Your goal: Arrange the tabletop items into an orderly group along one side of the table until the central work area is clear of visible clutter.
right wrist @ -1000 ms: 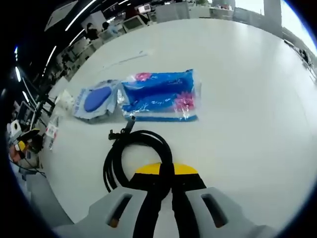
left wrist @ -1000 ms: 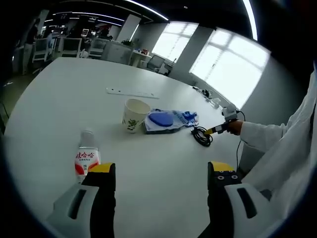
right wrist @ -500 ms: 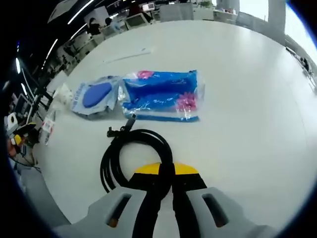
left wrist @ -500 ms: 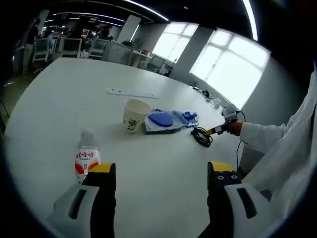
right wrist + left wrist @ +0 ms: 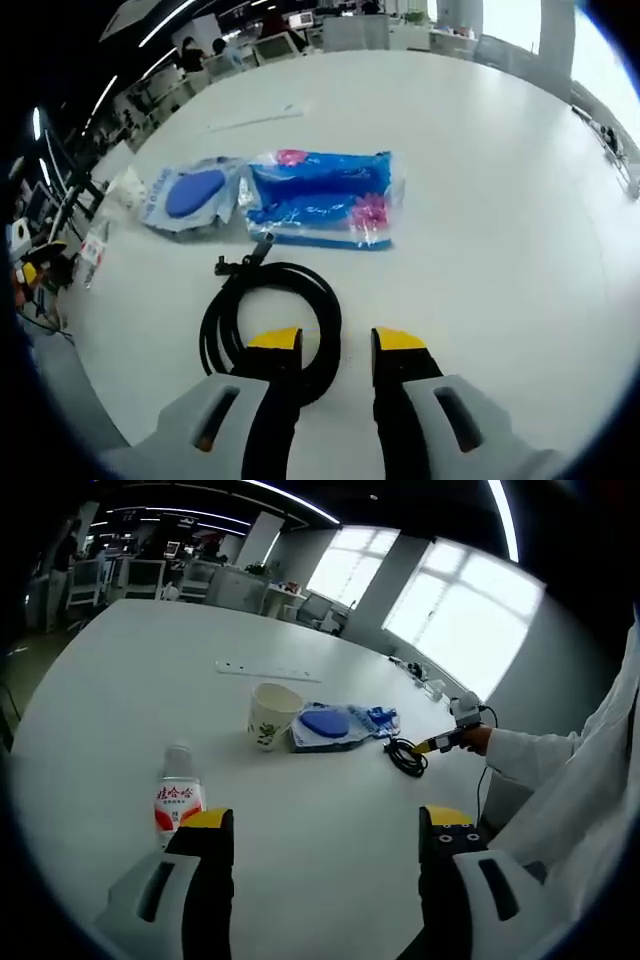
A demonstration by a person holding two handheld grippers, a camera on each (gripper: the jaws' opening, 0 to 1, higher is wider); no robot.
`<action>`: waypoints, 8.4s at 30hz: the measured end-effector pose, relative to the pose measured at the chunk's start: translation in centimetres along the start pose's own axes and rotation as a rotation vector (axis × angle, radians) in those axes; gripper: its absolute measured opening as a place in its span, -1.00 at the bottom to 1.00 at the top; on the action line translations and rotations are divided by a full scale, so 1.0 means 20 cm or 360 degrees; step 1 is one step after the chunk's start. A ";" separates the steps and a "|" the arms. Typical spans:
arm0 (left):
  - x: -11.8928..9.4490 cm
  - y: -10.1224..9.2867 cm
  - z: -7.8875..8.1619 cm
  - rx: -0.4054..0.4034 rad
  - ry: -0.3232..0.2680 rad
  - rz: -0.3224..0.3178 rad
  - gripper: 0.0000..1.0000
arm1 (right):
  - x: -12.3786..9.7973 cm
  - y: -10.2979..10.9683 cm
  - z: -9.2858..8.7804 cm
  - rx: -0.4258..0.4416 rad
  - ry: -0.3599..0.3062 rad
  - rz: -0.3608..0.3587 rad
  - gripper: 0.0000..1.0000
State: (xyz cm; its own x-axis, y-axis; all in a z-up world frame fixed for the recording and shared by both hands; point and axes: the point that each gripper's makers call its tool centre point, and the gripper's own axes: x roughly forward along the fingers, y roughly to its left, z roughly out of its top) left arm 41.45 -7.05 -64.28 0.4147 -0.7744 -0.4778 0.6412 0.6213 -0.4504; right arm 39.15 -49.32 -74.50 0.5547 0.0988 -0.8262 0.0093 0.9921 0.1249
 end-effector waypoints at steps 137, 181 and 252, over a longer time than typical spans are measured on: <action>-0.42 0.40 -0.04 -0.0171 -0.0207 0.0200 0.57 | 0.36 2.29 0.55 0.0468 -0.0247 0.1245 0.11; -0.26 0.46 -0.14 -0.0240 -0.0102 0.0151 0.53 | 0.70 2.33 0.53 0.0860 -0.0251 0.1186 -0.47; 0.03 0.41 -0.21 0.0038 0.0111 -0.0559 -0.12 | 0.07 2.59 0.60 -0.0176 -0.0750 0.1375 -0.64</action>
State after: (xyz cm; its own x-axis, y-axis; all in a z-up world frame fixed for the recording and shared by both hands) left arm 44.24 -1.99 -71.46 0.1218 -0.9295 -0.3480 0.7518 0.3153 -0.5791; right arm 50.47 1.28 -62.57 0.6088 0.7751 -0.1690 -0.6191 0.5975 0.5096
